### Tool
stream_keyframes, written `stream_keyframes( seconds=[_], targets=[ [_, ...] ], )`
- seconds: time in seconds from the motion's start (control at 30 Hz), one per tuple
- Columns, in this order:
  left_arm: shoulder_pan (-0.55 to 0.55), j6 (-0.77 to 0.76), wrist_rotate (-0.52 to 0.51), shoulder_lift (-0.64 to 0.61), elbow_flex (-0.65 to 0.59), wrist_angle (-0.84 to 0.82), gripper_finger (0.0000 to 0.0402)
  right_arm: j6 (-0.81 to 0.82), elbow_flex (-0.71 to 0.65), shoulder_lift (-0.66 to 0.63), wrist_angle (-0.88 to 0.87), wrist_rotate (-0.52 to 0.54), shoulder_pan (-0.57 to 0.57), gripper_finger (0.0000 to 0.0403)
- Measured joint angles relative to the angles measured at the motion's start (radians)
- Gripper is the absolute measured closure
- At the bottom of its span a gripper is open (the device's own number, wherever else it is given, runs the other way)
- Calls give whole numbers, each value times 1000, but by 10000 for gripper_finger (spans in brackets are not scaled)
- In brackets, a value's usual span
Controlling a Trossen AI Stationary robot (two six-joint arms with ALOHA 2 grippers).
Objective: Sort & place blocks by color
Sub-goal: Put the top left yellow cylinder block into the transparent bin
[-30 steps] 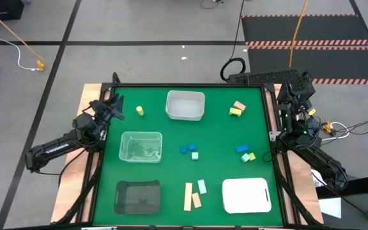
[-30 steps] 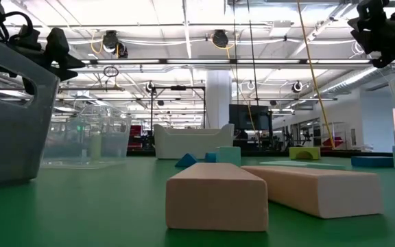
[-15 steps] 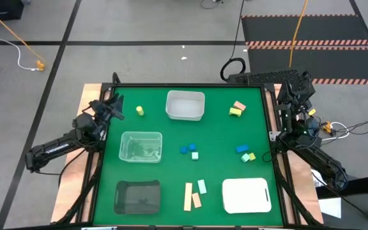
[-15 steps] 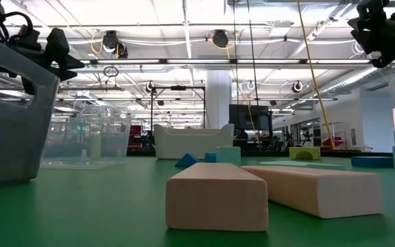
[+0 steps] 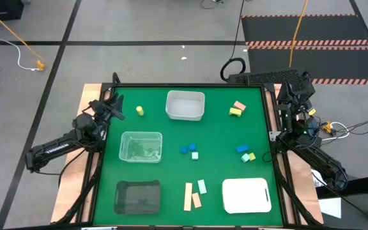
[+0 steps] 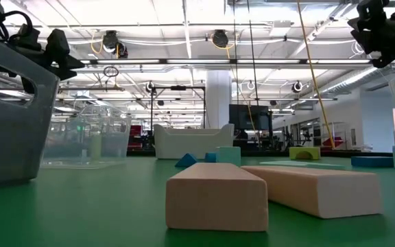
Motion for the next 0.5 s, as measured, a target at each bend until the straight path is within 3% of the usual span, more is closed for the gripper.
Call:
stream_keyframes(
  seconds=[0.23,0.4,0.5],
  targets=[
    [-1,-38,10,0,0,19,215,0,0,0,0,0,0,264],
    [-1,-229,10,0,0,19,215,0,0,0,0,0,0,264],
    [-1,-254,10,0,0,-10,215,0,0,0,0,0,0,264]
  ],
)
